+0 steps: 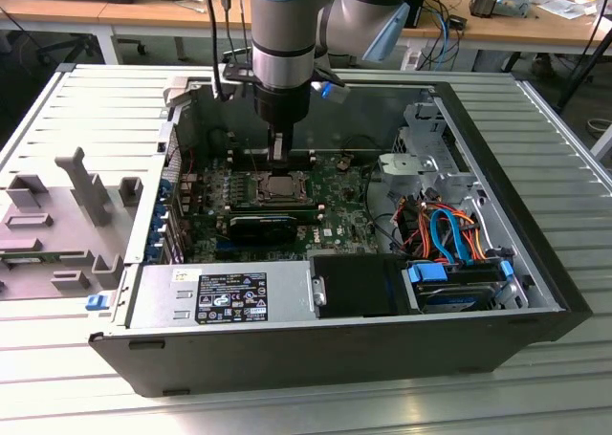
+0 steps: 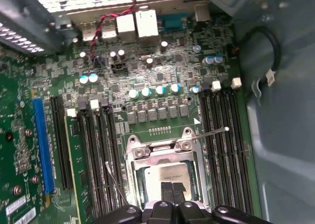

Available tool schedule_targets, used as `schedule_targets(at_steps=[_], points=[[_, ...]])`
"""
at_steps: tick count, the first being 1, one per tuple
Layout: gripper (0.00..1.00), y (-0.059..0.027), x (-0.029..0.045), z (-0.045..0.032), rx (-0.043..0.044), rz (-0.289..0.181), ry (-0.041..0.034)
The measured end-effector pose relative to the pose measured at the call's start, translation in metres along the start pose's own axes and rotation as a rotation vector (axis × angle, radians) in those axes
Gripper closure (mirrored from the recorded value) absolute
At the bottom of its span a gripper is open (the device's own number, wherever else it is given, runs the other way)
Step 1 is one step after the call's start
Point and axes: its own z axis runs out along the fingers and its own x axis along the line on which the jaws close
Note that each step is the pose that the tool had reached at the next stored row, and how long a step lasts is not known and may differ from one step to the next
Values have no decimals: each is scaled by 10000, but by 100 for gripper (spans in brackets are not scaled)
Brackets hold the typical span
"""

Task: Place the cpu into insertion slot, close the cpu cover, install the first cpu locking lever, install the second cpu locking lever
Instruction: 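Install the first cpu locking lever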

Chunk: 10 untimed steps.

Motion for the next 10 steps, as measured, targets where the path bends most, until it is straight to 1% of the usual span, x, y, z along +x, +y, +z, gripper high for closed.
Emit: schedule_targets(at_steps=[1, 7, 10], points=[[89, 0, 0, 1, 8, 218, 4], [89, 0, 0, 6, 45, 1166, 27], [89, 0, 0, 7, 61, 1579, 40]])
